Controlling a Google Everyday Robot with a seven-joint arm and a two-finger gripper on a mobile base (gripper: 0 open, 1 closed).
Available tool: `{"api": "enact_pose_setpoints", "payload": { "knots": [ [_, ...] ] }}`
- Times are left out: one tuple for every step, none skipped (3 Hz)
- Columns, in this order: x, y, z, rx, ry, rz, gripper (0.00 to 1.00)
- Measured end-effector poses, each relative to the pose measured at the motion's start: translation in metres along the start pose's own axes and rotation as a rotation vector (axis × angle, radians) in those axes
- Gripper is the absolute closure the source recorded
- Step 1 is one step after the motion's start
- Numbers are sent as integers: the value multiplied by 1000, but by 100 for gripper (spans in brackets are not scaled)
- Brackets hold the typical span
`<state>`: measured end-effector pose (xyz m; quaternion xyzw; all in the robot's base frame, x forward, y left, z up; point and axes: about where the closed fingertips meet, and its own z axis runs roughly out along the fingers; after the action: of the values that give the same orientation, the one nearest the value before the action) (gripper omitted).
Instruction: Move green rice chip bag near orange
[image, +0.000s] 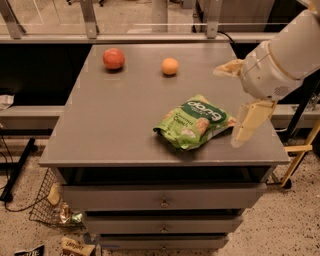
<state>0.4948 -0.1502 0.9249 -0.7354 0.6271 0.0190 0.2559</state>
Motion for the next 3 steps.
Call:
{"api": "enact_pose_setpoints", "payload": {
  "knots": [
    [-2,0,1,0,-6,-33,0],
    [-15,0,14,-34,-15,-106,4],
    [-25,-5,38,-83,-13,-188,0]
  ]
}}
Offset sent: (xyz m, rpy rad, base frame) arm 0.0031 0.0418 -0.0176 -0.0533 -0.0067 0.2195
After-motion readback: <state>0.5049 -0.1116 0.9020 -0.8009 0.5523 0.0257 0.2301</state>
